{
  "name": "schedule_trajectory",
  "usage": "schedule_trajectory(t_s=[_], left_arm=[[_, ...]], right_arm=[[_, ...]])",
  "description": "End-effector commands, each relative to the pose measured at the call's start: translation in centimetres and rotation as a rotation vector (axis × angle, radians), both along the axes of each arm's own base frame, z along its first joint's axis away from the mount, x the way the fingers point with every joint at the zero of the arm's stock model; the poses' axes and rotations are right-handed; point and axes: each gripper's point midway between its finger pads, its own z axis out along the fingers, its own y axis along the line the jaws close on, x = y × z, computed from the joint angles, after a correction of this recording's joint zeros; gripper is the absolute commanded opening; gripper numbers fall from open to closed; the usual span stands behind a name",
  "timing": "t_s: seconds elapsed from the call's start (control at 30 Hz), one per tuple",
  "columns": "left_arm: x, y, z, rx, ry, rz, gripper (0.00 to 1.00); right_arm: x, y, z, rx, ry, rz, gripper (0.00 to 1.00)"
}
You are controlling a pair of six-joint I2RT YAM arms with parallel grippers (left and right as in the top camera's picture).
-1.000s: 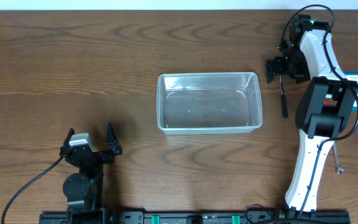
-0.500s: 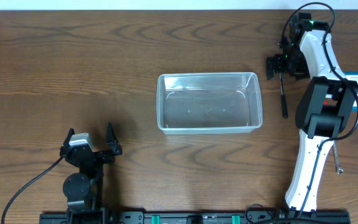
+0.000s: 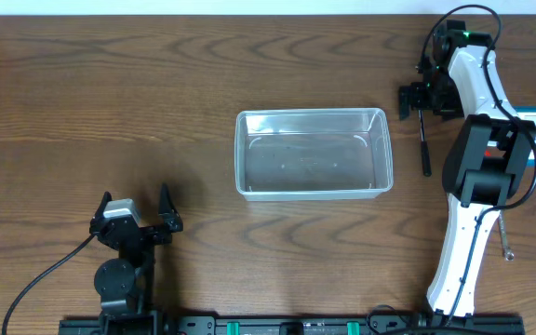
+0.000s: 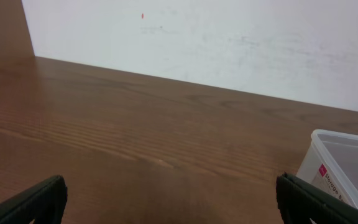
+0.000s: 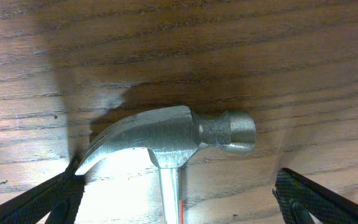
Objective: Pack container
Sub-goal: 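Lower the right gripper and grasp the hammer by its handle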
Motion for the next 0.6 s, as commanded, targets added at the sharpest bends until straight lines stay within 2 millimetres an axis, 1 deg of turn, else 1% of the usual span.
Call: schedule_trajectory(t_s=[0.0,0.07,0.2,0.43,0.5,0.57], left_arm=[[-0.18,0.41,-1.53,0.003,0.052,0.021,0.98],[-0.18,0.41,-1.53,0.003,0.052,0.021,0.98],[-0.18,0.41,-1.54,0.003,0.052,0.021,0.98],[-0.18,0.41,-1.53,0.003,0.052,0.021,0.98],[-0.18,0.41,-1.53,0.003,0.052,0.021,0.98],[-0.18,0.41,-1.53,0.003,0.052,0.021,0.98]], right_arm=[[-0.4,-0.28,-0.78,-0.008,0.022,0.003,0.99],[-0.42,-0.26,-0.78,-0.008,0.023,0.003,0.97],[-0.42,-0.26,-0.78,-0.008,0.023,0.003,0.89],[-0.44,-0.26,-0.78,-0.007,0.023,0.003,0.88],[-0.42,-0.11,-0.79,0.001,0.022,0.003,0.87],[-0.4,0.1,-0.8,0.014,0.021,0.002,0.83]])
